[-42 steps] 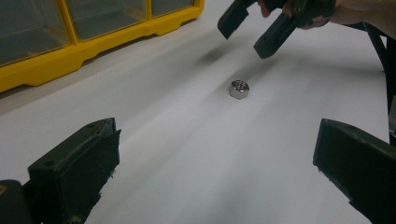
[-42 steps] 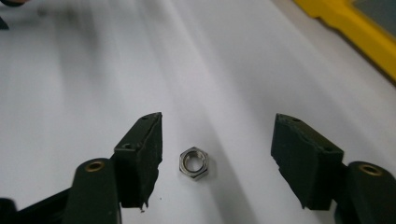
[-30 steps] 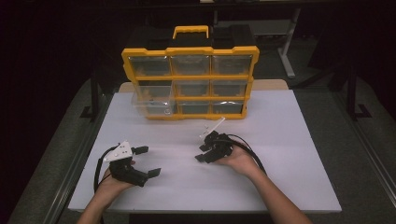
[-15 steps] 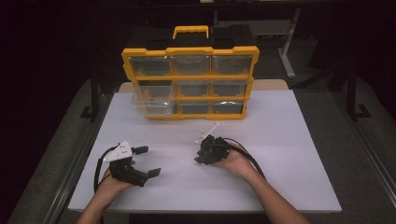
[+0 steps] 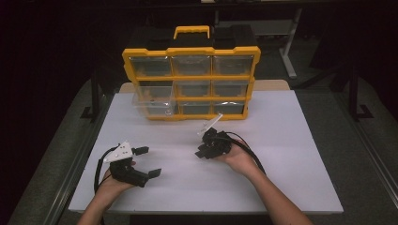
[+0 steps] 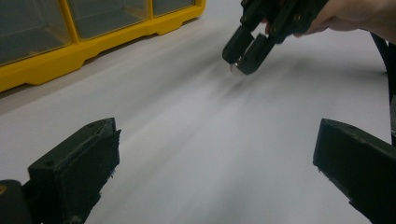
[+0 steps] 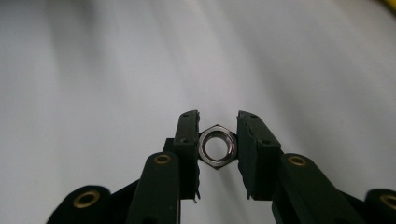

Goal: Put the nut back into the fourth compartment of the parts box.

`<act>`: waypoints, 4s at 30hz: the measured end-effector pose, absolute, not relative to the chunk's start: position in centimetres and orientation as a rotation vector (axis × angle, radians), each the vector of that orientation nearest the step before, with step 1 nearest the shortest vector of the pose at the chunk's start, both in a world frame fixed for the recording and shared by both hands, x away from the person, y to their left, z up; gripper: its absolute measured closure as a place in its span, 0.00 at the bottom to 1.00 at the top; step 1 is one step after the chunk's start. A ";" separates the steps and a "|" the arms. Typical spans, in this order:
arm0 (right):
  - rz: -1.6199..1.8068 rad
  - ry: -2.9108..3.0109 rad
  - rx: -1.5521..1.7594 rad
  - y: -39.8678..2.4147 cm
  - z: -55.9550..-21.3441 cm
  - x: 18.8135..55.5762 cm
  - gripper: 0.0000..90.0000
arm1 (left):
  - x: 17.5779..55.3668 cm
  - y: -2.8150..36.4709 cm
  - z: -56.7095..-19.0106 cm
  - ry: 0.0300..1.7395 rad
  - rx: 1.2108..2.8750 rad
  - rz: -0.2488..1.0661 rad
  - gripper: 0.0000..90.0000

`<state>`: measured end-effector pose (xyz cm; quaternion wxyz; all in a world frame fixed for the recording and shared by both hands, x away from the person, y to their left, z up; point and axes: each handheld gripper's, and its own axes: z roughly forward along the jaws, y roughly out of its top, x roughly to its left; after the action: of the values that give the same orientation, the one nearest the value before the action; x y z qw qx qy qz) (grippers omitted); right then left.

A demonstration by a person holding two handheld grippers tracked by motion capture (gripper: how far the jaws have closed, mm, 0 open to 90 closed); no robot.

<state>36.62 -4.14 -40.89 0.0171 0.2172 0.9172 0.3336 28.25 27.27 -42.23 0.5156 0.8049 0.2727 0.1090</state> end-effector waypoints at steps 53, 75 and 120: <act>1.270 2.652 0.666 2.9 -24.1 45.0 0.77 | 28.1 27.5 -42.2 0.665 1.921 0.257 0.00; 1.249 2.624 0.637 4.1 -25.4 45.9 0.38 | 28.3 27.7 -42.0 0.655 1.921 0.268 0.00; 1.388 2.337 0.823 -12.3 -36.4 34.4 0.00 | 28.3 27.8 -42.2 0.664 1.917 0.281 0.00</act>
<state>34.43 -12.29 -36.39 0.1504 0.2864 0.8136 0.4831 28.29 27.79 -42.15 0.5199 0.7995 0.2768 0.1174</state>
